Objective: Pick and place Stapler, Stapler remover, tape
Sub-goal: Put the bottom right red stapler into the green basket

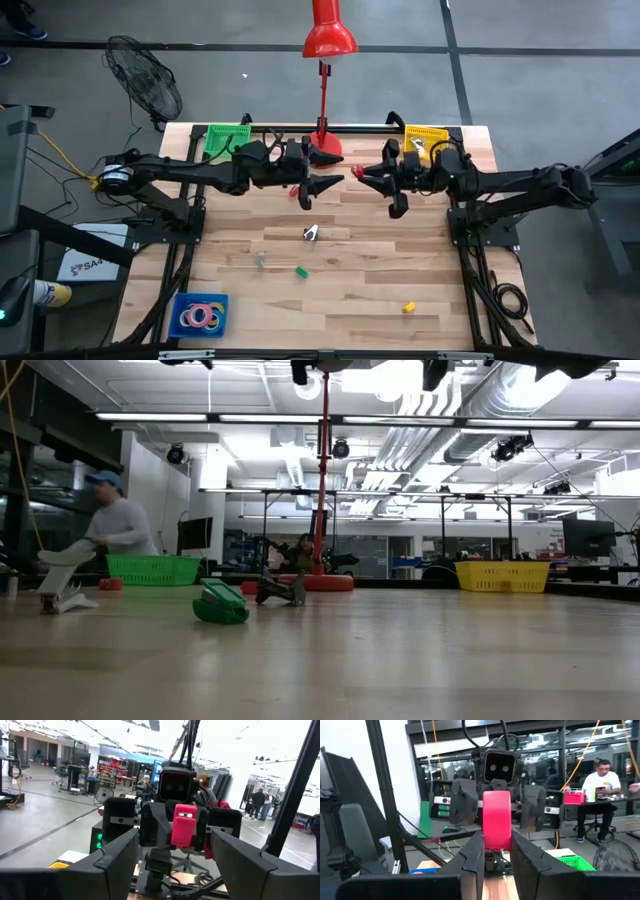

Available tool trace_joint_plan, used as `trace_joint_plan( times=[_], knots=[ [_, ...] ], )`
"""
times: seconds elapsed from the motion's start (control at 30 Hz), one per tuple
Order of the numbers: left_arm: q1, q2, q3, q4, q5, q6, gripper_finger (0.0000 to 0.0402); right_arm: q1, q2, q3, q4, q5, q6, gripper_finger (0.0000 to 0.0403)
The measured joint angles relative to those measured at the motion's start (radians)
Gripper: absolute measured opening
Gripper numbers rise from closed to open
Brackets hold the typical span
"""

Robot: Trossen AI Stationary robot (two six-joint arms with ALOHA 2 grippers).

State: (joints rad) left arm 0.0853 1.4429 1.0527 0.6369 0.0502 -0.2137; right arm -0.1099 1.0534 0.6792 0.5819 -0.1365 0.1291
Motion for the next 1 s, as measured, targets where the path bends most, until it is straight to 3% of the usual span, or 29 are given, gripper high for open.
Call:
trace_joint_plan(
  times=[0.5, 1.0],
  knots=[
    [0.000, 0.002, 0.000, -0.005, 0.001, -0.001, 0.0246, -0.015, 0.180, 0.149, -0.015, -0.053, -0.038, 0.0060],
    [0.000, 0.002, 0.000, -0.003, 0.034, 0.007, 0.0246, -0.015, 0.184, 0.151, -0.035, -0.028, -0.041, 0.0060]
  ],
)
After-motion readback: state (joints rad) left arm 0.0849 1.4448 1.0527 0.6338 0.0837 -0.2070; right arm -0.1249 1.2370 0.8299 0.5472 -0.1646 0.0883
